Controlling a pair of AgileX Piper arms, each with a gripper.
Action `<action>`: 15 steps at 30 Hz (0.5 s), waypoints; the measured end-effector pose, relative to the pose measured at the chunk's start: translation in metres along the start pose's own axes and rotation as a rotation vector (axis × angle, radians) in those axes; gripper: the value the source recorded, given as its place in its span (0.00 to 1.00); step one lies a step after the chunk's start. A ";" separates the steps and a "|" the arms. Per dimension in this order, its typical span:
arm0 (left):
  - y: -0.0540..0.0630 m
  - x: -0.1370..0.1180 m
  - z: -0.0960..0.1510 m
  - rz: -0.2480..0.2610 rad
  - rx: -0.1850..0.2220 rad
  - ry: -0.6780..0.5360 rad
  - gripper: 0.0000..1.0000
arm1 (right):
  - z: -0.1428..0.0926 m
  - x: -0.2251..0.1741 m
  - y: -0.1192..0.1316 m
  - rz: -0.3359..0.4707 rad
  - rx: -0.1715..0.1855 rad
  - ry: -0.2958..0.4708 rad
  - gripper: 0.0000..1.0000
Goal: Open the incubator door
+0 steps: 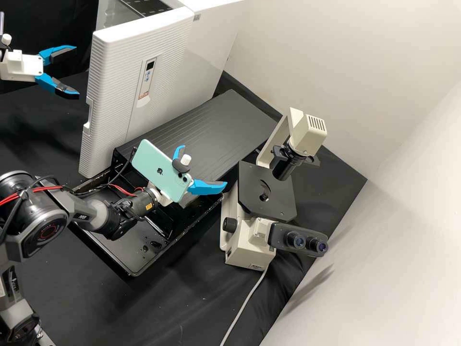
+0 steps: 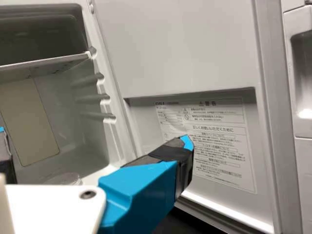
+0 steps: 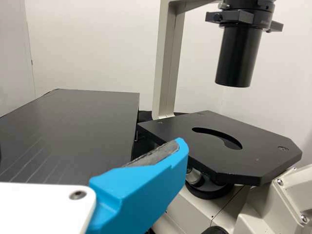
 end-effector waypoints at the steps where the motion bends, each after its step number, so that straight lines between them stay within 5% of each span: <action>1: 0.000 0.000 0.000 0.008 0.004 0.015 1.00 | 0.000 0.000 0.000 0.000 0.000 0.000 1.00; 7: 0.002 -0.007 0.005 0.101 0.050 0.219 1.00 | 0.000 0.000 0.000 0.000 0.000 0.000 1.00; 11: 0.005 -0.011 0.012 0.125 0.090 0.253 1.00 | 0.000 0.000 0.000 0.000 0.000 0.000 1.00; 15: 0.004 -0.011 0.015 0.142 0.054 0.289 1.00 | 0.000 0.000 0.000 0.000 0.000 0.000 1.00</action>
